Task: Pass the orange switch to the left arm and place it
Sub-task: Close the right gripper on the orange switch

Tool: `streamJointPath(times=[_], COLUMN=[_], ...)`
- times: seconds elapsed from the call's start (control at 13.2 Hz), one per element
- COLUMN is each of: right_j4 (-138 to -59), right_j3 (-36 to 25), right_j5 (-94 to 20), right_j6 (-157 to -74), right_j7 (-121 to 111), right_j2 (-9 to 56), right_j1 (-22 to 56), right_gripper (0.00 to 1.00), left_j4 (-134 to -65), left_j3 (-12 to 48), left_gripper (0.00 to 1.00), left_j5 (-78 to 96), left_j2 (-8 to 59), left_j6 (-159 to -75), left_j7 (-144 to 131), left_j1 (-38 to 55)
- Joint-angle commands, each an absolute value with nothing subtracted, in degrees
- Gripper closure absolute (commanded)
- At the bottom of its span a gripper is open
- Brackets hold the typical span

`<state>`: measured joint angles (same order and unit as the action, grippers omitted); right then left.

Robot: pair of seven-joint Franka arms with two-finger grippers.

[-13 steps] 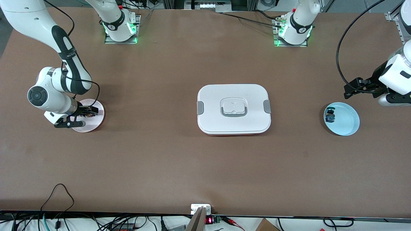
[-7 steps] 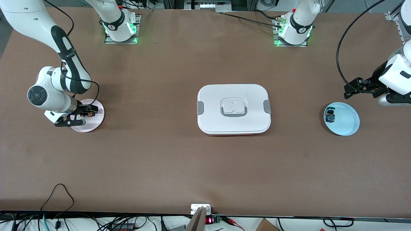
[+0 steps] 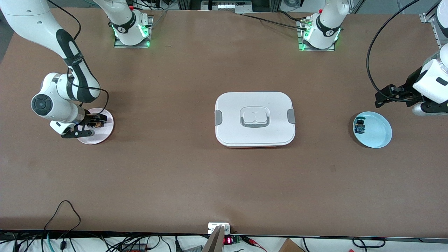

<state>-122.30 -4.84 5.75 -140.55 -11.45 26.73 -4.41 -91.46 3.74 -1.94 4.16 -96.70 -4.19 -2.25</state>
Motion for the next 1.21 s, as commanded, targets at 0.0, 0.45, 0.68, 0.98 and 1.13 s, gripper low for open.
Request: streamJointPath(times=[0.0,0.45,0.68,0.98,1.13], right_j4=[-122.4,-122.2,-119.0,-109.2,-104.9], right_j3=[-4.4,-4.0,-2.1,1.1,4.0], right_j5=[6.3,6.2,6.2,5.8,5.7], right_j6=[-141.5,-141.0,-136.8,-123.3,-118.1], right_j7=[-15.7,-17.0,-17.2,-17.2,-17.2], right_j2=[26.6,23.9,21.2,19.8,18.4], right_j1=[-6.2,-6.5,-6.4,-6.2,-6.2], right_gripper=[0.60,0.91,0.91,0.92,0.94], left_j4=[-90.0,-90.0,-89.8,-89.2,-89.2], left_j3=[3.5,3.5,3.5,3.9,4.1], left_gripper=[0.00,0.00,0.00,0.00,0.00], left_j5=[-1.2,-1.3,-1.5,-2.7,-2.8], left_j2=[4.7,4.7,4.7,4.7,5.0], left_j6=[-95.7,-95.7,-95.7,-95.2,-94.8], left_j7=[-4.3,-4.3,-4.0,-4.2,-3.8], left_j1=[-1.9,-1.9,-1.7,-1.6,-2.2])
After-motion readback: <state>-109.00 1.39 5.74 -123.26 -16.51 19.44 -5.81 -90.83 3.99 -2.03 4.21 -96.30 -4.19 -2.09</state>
